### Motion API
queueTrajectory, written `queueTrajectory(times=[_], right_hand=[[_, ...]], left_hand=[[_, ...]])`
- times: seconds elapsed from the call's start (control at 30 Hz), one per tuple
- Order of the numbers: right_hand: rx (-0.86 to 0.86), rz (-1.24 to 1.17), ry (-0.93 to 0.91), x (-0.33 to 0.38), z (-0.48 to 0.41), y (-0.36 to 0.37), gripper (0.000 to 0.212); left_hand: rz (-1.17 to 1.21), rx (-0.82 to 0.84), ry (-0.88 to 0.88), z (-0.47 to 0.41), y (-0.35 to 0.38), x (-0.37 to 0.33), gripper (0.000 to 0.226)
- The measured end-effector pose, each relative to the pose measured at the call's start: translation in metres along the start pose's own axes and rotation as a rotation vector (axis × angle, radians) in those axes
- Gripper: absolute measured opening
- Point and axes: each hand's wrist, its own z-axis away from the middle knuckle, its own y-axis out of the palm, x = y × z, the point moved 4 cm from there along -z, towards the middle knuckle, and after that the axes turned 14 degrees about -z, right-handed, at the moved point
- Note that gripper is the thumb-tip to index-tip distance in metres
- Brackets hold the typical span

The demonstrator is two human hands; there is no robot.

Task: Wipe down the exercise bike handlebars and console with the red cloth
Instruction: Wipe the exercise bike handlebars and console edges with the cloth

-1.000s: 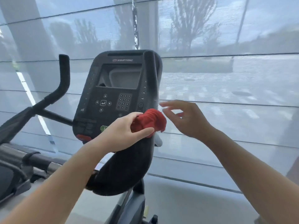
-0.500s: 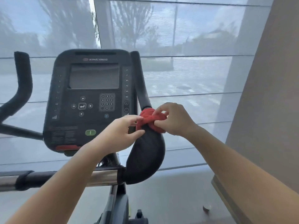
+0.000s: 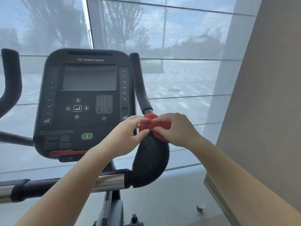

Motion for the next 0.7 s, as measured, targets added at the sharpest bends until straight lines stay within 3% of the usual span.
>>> queueTrajectory(times=[0.27, 0.47, 0.6, 0.7], right_hand=[[-0.16, -0.414, 0.135, -0.011, -0.012, -0.002, 0.017], [-0.254, -0.483, -0.002, -0.008, -0.042, -0.013, 0.024], [-0.4, -0.389, -0.166, 0.002, -0.086, -0.022, 0.021], [-0.317, -0.31, -0.208, -0.007, -0.116, -0.01, 0.023]], left_hand=[[0.053, -0.047, 0.003, -0.021, 0.003, -0.002, 0.036], [-0.066, -0.072, 0.02, -0.041, -0.012, 0.014, 0.037], [-0.216, -0.112, -0.039, -0.069, -0.044, 0.044, 0.04], [-0.276, -0.146, -0.058, -0.098, -0.069, 0.057, 0.045]])
